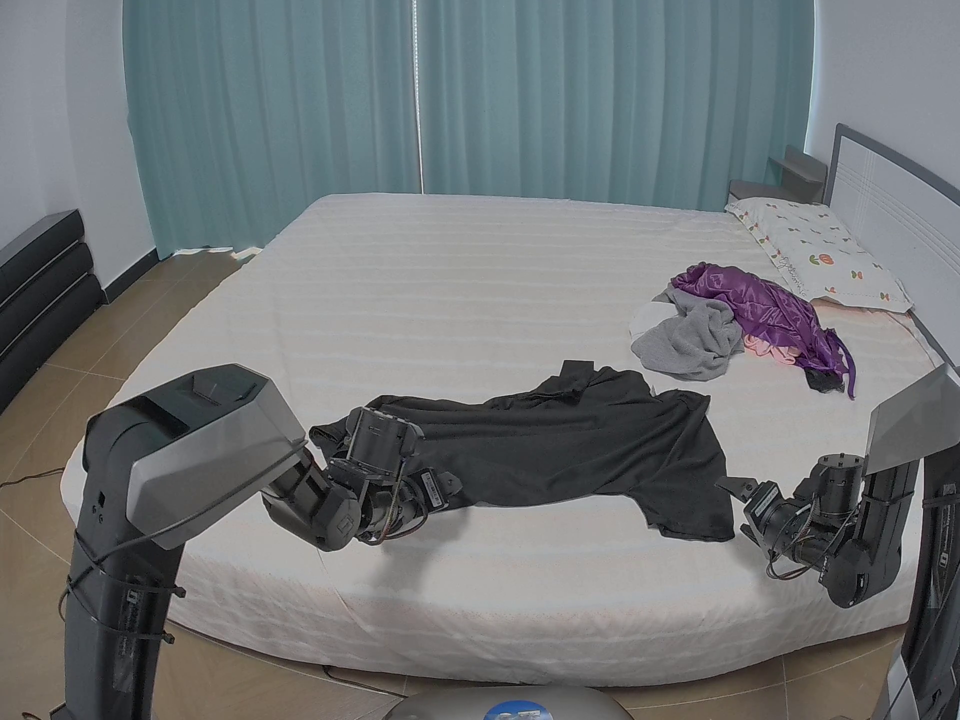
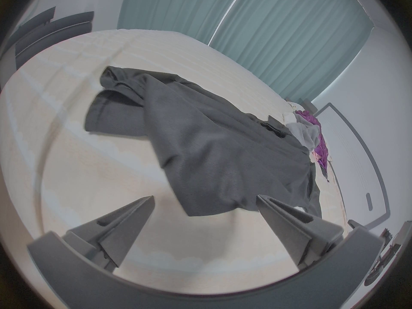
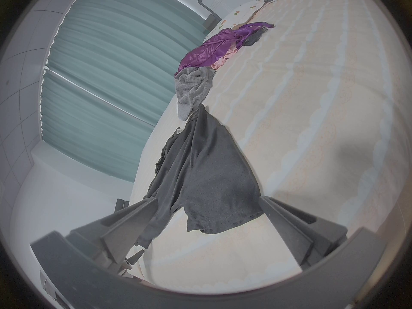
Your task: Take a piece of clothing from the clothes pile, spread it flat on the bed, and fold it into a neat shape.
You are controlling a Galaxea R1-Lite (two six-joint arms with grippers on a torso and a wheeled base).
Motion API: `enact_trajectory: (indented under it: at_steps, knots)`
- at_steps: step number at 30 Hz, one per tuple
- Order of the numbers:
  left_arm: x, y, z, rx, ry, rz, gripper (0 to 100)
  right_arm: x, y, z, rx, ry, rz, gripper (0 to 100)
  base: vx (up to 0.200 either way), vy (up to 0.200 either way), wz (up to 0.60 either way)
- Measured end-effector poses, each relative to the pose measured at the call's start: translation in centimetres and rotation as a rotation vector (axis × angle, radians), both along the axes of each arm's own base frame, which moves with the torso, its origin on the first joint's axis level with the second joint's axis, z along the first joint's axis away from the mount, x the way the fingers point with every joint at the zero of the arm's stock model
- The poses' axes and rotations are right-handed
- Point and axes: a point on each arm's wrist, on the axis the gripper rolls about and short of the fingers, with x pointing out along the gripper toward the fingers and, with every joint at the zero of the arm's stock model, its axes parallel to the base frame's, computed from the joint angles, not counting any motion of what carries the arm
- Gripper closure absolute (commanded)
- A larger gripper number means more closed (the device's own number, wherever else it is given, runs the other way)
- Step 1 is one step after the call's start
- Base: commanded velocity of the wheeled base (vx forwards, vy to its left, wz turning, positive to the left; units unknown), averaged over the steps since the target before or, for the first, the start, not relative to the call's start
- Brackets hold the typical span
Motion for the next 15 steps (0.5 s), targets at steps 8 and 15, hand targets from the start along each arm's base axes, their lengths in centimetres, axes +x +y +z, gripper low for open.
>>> enact_trajectory:
  at_steps: [8, 15]
  knots:
    - [1.4, -0.8, -0.8, 0.032, -0.007, 0.021, 100, 0.0, 0.1, 0.0, -0.001, 0.0, 0.003, 0, 0.0, 0.0, 0.0]
    - [1.7, -0.6, -0.9, 0.032, -0.01, 0.07, 100, -0.5, 0.4, 0.1, -0.025, 0.009, 0.004, 0, 0.0, 0.0, 0.0]
